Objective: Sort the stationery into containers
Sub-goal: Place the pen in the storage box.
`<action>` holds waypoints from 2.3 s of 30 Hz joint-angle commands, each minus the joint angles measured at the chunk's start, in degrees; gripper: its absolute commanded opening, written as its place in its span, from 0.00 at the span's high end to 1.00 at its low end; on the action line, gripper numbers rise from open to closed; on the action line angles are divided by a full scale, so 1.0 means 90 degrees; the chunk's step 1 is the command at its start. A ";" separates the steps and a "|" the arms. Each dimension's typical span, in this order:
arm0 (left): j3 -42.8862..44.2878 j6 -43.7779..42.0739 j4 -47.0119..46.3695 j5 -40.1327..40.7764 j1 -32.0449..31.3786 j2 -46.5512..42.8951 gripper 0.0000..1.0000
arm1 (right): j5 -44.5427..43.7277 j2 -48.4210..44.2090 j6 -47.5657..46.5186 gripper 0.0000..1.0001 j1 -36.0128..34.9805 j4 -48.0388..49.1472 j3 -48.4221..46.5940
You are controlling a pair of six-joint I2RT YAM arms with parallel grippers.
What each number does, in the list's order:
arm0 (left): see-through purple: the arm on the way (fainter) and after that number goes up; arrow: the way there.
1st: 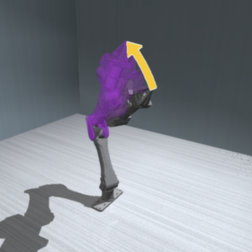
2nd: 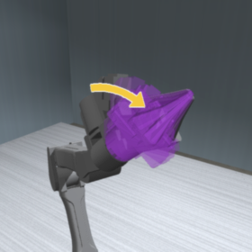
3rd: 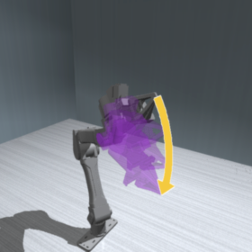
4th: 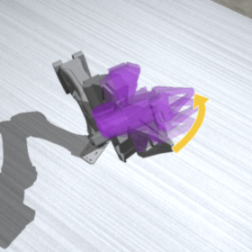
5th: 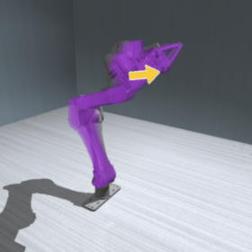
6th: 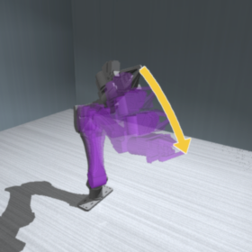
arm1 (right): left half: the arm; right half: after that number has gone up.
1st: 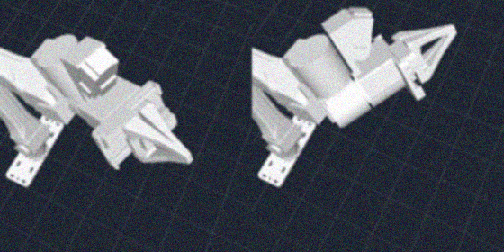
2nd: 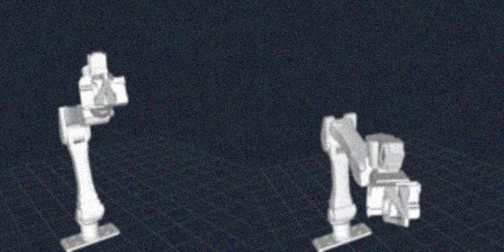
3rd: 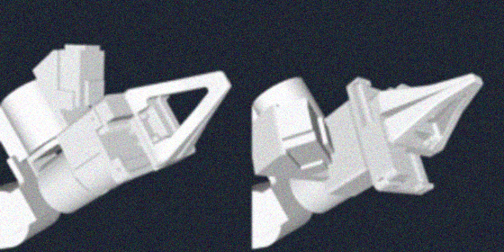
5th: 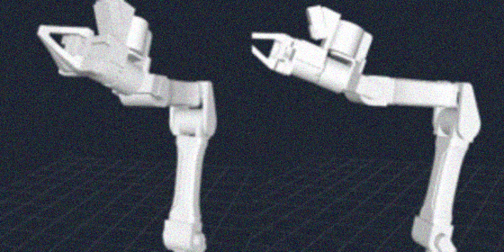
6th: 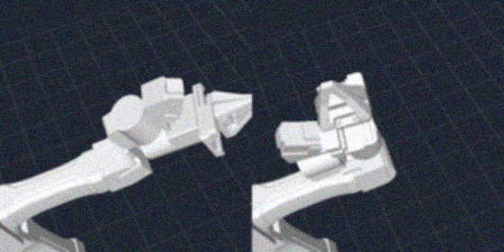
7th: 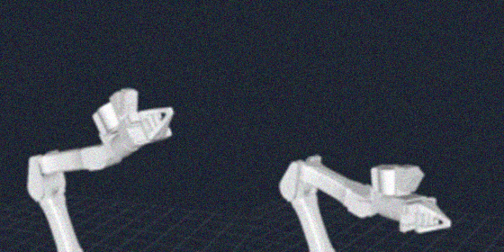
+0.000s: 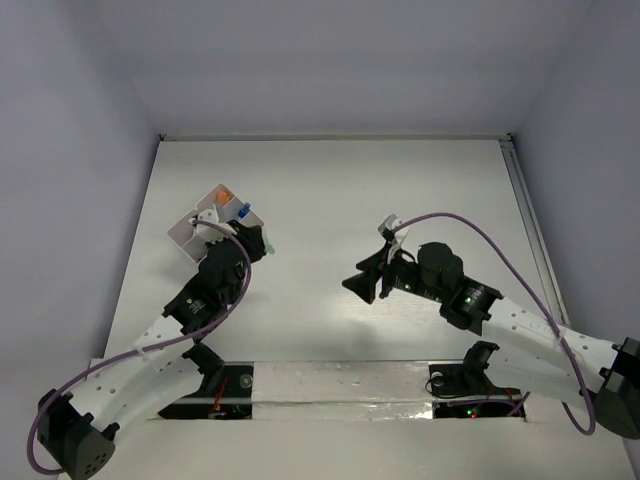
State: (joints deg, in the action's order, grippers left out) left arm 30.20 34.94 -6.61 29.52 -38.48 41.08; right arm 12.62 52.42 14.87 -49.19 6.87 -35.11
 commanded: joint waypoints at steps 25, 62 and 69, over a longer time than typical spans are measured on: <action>-0.0376 -0.1118 -0.1189 0.3498 0.1160 0.1314 1.00 | 0.1019 0.0249 0.0847 0.32 0.0006 0.1765 0.1216; -0.0455 -0.0493 -0.1004 0.2463 0.1277 0.1305 0.53 | 0.0502 -0.0034 0.0779 0.31 0.0006 0.1512 0.1255; -0.0064 -0.0688 -0.0876 0.1419 0.1150 0.0135 0.42 | 0.0287 -0.0082 0.0779 0.32 0.0006 0.1502 0.1284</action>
State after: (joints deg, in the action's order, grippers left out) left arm 26.20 29.78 -13.69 47.33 -27.62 46.44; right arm 17.32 52.97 22.31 -49.19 18.48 -24.32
